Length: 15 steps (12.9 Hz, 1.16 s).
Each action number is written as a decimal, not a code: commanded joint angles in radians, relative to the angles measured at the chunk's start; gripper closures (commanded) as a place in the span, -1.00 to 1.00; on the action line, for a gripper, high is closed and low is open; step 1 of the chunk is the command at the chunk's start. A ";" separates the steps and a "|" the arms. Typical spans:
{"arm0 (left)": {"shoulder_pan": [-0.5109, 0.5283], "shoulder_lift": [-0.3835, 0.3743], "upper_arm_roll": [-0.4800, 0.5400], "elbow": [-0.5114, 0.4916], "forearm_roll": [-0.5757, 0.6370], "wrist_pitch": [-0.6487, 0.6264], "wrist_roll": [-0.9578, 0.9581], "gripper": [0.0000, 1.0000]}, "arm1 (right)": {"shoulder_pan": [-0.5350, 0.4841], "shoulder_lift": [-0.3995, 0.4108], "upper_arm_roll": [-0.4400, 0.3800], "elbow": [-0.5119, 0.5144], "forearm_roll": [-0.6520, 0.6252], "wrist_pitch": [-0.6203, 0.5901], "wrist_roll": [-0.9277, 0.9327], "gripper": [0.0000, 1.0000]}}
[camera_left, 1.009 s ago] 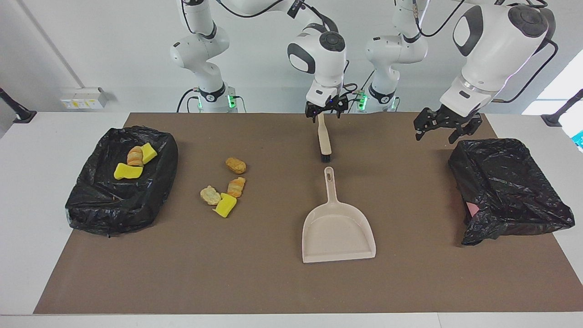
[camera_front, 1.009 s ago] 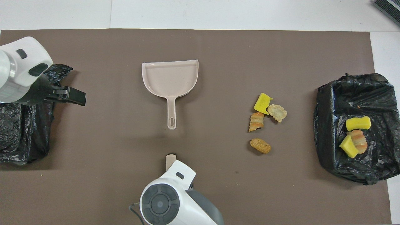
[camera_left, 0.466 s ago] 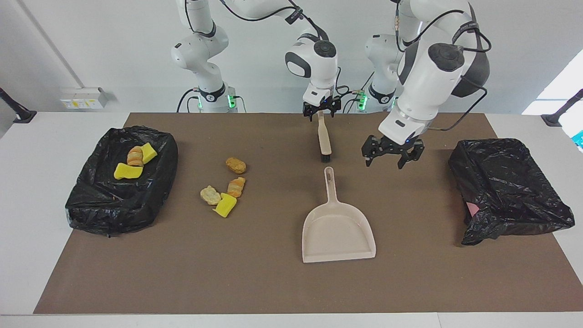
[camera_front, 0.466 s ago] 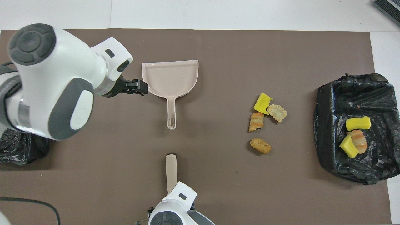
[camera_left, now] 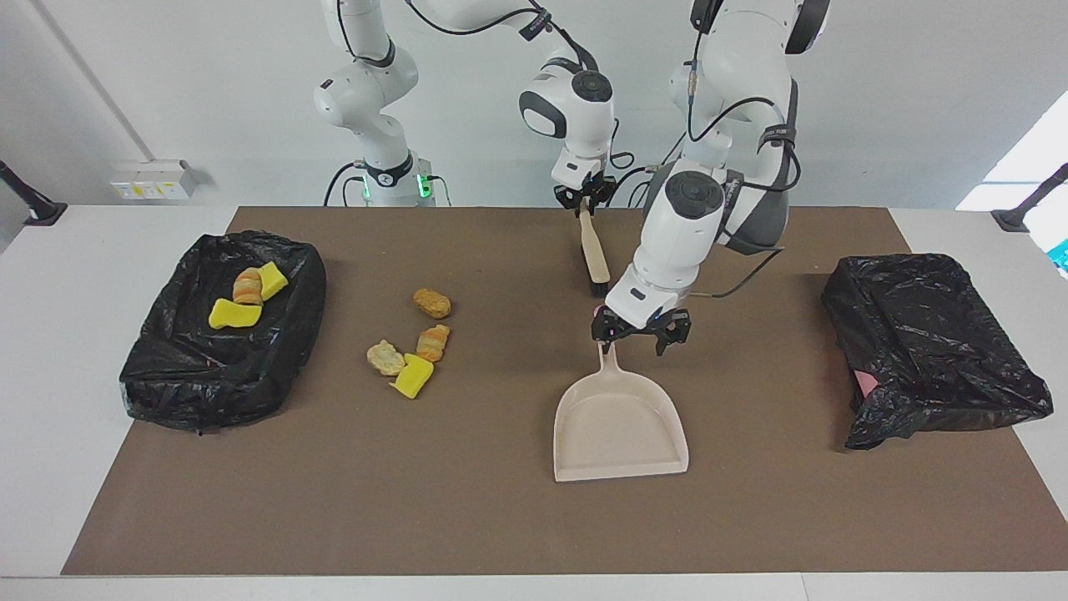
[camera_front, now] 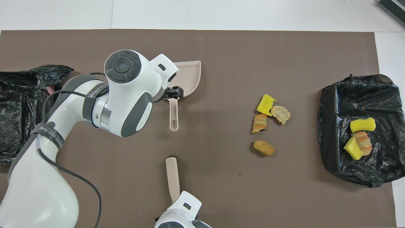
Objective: Sweep and dump trash in bin
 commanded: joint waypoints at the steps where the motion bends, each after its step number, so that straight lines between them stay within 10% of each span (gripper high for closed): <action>1: -0.027 -0.023 0.011 -0.094 0.019 0.077 -0.059 -1.00 | -0.020 -0.006 0.001 -0.001 0.031 0.009 0.008 1.00; 3: -0.058 -0.023 0.011 -0.123 0.018 0.077 -0.087 -0.96 | -0.028 0.002 -0.004 0.023 0.020 -0.018 -0.002 1.00; 6: -0.059 -0.025 0.013 -0.114 0.019 0.037 -0.105 0.96 | -0.078 -0.061 -0.007 0.020 -0.015 -0.121 -0.022 1.00; 15: -0.021 -0.046 0.025 0.002 0.038 -0.140 0.045 1.00 | -0.519 -0.252 -0.009 0.010 -0.199 -0.433 -0.222 1.00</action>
